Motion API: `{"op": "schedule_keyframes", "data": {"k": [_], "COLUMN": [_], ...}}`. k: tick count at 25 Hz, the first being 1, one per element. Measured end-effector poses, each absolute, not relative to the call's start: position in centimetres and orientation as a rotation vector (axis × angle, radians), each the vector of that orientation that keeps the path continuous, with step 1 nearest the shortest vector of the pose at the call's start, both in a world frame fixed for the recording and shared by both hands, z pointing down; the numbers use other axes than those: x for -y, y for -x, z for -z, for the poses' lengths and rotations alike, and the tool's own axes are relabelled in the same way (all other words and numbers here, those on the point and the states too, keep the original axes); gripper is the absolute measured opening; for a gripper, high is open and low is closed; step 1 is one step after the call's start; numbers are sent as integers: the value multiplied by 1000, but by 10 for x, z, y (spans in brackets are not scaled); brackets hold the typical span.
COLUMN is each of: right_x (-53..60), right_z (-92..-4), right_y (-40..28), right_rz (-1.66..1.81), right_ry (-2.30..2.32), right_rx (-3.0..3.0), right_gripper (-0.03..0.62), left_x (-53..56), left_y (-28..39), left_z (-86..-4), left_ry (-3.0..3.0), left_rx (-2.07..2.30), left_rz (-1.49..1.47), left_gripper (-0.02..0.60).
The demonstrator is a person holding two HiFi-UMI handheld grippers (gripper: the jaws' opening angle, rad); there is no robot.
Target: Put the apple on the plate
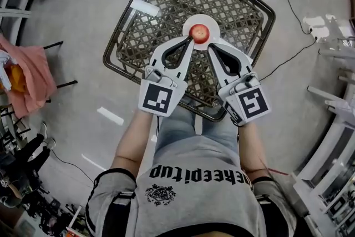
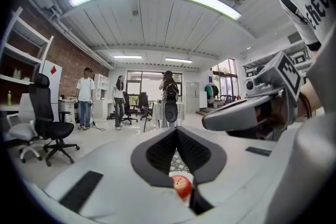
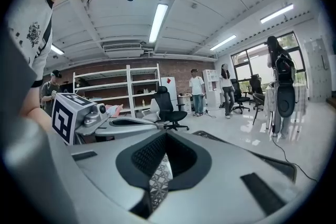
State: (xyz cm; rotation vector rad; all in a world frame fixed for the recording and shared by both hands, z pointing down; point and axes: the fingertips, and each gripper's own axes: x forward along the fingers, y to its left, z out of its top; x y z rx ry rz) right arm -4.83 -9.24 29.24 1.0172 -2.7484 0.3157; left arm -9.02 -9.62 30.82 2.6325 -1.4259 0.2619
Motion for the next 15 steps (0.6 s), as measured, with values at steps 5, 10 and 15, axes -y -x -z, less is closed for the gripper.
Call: {"op": "schedule_keyframes", "data": {"k": [5, 10, 15], "right_x": [87, 78, 72], "right_z": [-277, -266, -262], "right_y": [52, 47, 43], "right_rz": [-294, -283, -268], "right_ry": [-973, -943, -914], "right_rx": [2773, 2797, 2821], "right_gripper": [14, 14, 14], "left_x": [89, 77, 68], "left_y": [93, 88, 82], "left_z": [-286, -274, -270], "left_ry": [-2629, -2615, -2604], "left_rx": [1480, 1521, 1557], "left_rz": [-250, -248, -237], "left_gripper": [14, 15, 17]}}
